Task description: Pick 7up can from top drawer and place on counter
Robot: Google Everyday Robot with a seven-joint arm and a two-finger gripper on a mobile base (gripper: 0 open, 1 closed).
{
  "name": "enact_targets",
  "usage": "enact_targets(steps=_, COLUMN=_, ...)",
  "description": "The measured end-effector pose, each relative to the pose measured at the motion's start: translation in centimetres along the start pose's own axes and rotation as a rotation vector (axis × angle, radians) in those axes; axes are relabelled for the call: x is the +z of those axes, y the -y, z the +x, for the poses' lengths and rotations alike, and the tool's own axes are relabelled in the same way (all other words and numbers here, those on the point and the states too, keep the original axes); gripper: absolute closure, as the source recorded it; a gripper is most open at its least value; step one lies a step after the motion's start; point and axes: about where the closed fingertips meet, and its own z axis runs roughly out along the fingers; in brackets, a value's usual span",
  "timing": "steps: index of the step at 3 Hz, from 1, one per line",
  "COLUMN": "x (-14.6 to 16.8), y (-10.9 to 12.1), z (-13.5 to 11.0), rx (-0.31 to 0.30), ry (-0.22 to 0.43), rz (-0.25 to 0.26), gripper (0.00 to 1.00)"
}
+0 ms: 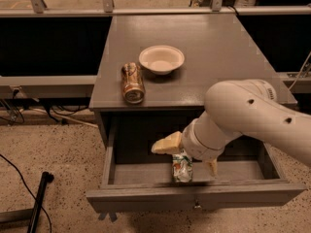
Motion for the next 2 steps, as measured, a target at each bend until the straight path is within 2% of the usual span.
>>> enact_targets(steps=1, x=3.0, y=0.0, z=0.6, rx=-0.084, ry=-0.015, rz=-0.029, gripper=0.00)
enact_targets(steps=2, x=7.7, y=-0.3, z=0.8, rx=-0.182, ry=0.039, rz=-0.100, gripper=0.00)
